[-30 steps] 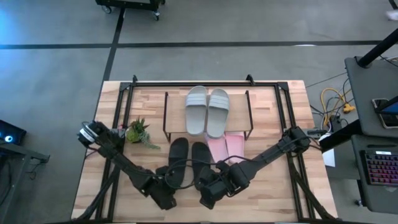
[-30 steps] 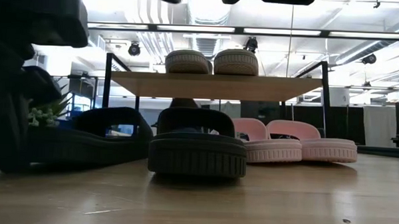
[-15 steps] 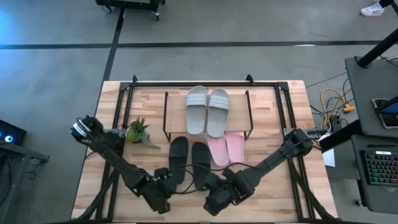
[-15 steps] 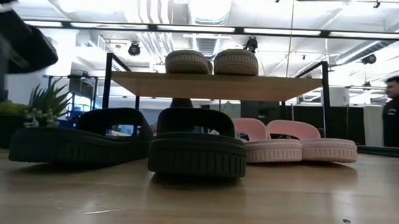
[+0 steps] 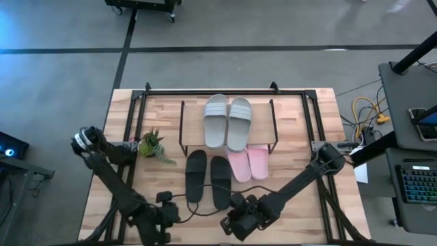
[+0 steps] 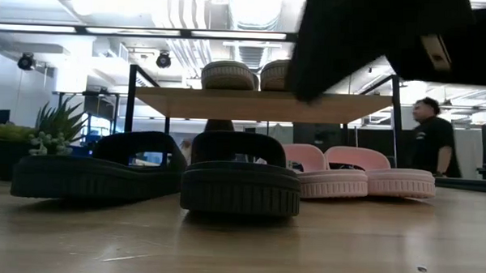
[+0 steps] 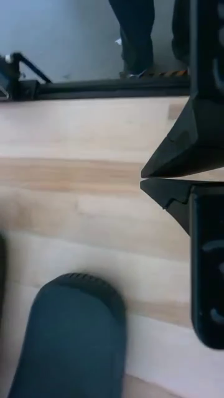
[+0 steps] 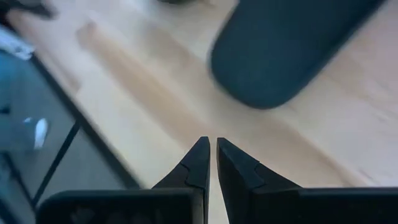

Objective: Pick and place slides into the shelf
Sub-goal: Move the black slides under the shelf

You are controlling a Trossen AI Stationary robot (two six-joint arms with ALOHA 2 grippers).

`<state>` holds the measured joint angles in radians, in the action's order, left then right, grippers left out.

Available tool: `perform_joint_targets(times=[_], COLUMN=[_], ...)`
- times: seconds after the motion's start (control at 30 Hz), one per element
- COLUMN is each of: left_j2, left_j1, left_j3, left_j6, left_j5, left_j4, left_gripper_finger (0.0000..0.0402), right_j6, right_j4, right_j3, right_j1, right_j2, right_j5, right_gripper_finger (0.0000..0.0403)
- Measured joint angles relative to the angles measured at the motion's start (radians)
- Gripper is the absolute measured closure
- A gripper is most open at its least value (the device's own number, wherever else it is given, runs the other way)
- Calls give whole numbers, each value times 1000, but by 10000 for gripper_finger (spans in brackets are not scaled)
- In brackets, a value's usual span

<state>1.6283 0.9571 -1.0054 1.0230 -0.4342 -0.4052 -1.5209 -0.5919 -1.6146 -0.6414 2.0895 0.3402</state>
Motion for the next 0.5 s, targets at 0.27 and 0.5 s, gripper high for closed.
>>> perform_joint_targets(times=[0.27, 0.5], left_j2=[0, 0], left_j1=[102, 149], left_j3=[2, 2], left_j6=[216, 360], left_j5=[-134, -228], left_j4=[-139, -237], left_gripper_finger=[402, 402], right_j6=[-52, -52], right_j4=[12, 66], right_j3=[34, 51], right_j1=[0, 15], right_j2=[8, 8], right_j5=[-7, -7], right_gripper_finger=[380, 380])
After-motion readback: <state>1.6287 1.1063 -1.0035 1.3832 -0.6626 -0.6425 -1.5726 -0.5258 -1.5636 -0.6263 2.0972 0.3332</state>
